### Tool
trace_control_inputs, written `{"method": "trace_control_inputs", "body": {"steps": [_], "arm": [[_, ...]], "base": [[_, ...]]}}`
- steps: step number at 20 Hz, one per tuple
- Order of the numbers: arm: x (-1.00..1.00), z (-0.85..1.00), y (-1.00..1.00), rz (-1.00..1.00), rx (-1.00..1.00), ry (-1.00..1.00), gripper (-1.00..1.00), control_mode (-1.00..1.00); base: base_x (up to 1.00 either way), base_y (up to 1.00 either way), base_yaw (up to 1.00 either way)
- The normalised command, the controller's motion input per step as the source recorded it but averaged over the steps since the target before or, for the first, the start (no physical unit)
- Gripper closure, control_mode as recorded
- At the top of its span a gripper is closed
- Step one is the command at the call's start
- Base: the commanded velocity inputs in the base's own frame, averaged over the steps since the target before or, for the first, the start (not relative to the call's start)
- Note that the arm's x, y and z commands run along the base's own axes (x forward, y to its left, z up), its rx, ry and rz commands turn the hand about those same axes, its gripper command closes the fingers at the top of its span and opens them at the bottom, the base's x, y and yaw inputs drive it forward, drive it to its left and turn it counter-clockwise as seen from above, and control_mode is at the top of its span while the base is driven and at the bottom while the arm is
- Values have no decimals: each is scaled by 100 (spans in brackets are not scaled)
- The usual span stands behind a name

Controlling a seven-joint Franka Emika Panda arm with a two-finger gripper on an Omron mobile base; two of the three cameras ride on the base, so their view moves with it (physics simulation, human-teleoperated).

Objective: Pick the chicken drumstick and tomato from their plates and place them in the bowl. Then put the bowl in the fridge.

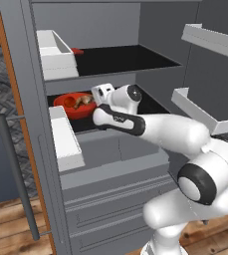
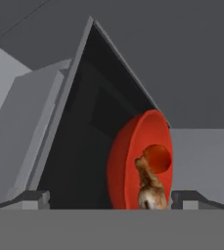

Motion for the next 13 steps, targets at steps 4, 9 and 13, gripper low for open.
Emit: {"method": "trace_control_inputs", "body": {"steps": [4, 9, 13], "arm": [[-59, 24, -16, 0, -2, 0, -100, -100], [-61, 36, -15, 0, -14, 0, -100, -100], [-63, 42, -18, 0, -22, 8, -100, -100]], "base": [[0, 0, 0], [0, 0, 0], [0, 0, 0]]}}
